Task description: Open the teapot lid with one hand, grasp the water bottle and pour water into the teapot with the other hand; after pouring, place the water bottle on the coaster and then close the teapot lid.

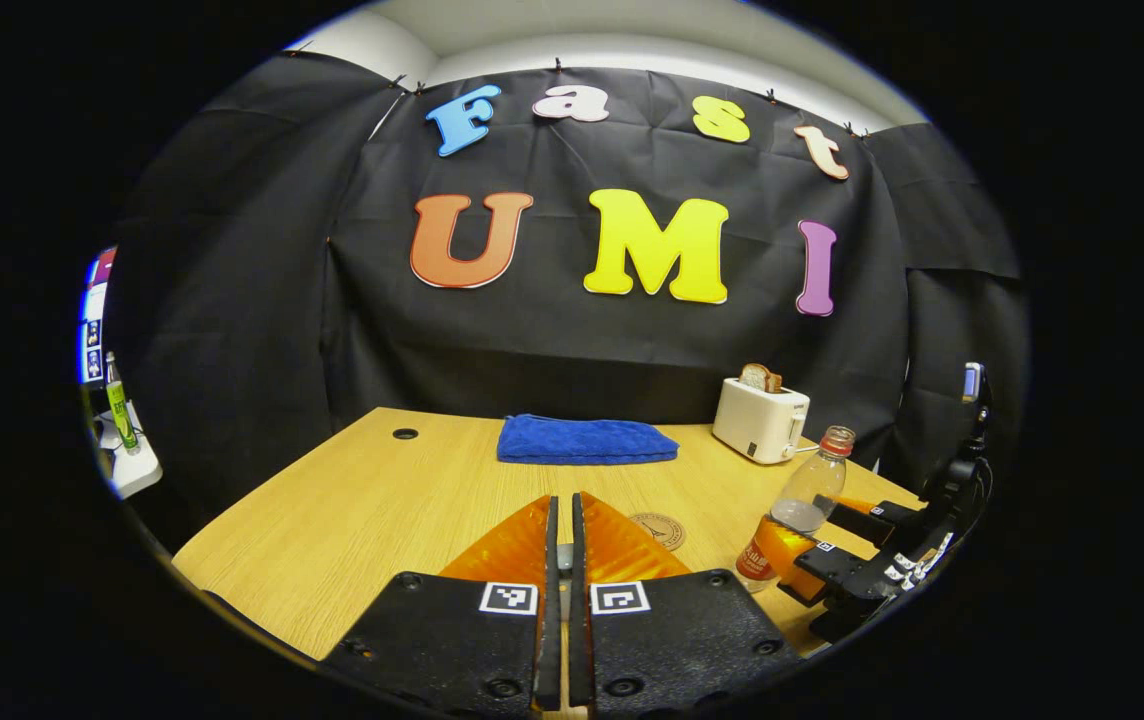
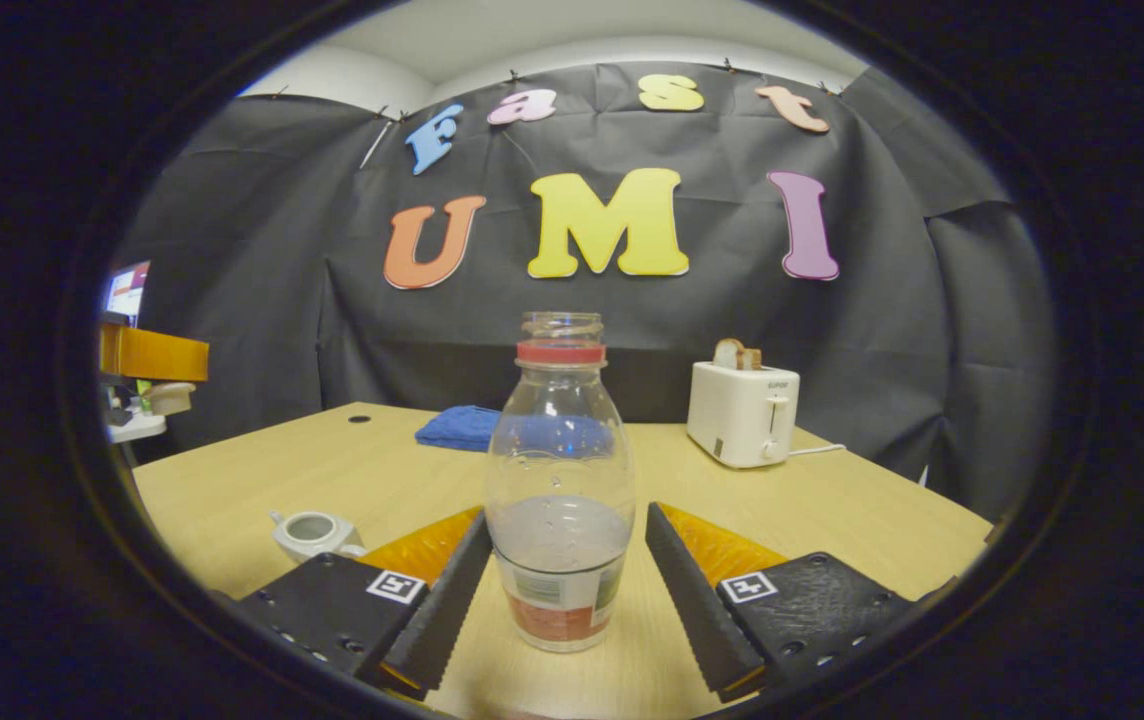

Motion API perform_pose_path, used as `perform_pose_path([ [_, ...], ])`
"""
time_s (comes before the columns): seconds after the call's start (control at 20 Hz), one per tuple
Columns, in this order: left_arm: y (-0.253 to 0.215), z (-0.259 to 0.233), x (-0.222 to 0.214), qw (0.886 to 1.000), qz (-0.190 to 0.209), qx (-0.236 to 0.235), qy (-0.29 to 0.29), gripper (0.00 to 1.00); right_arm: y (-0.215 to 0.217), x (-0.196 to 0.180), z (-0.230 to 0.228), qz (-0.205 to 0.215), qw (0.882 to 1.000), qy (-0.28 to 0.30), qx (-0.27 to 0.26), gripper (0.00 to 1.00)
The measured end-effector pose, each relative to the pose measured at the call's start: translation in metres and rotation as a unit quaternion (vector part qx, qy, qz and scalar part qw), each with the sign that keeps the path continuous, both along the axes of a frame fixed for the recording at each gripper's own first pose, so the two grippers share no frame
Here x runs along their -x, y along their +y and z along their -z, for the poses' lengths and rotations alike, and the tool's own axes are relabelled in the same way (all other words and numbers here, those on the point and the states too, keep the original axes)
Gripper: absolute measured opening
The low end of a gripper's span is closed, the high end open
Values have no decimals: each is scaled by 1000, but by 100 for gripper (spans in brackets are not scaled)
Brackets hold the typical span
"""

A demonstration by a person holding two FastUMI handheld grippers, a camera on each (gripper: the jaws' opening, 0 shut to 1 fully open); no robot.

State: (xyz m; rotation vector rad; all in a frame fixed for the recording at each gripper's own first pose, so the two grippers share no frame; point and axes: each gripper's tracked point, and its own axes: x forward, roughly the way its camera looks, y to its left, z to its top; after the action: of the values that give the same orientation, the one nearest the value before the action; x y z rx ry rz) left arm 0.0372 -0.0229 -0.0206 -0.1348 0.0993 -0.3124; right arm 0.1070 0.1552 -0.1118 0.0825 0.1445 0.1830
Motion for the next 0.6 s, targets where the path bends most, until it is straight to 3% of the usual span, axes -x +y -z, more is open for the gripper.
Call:
perform_pose_path([
  [0.05,1,-1,0,1000,0,-1,-1,6,0,0,-1,-1,1000,-4,4,91],
  [0.15,5,-3,1,1000,-1,-9,-4,5,0,-1,-2,-1,1000,-2,12,77],
  [0.3,10,-7,4,1000,-2,-14,-10,5,5,3,-9,-15,999,-2,41,75],
  [0.45,21,-13,6,1000,-8,-14,-16,5,0,1,-20,-1,991,-4,133,73],
  [0.6,36,-18,6,1000,-18,-12,-20,5,0,-4,-25,24,974,1,224,73],
])
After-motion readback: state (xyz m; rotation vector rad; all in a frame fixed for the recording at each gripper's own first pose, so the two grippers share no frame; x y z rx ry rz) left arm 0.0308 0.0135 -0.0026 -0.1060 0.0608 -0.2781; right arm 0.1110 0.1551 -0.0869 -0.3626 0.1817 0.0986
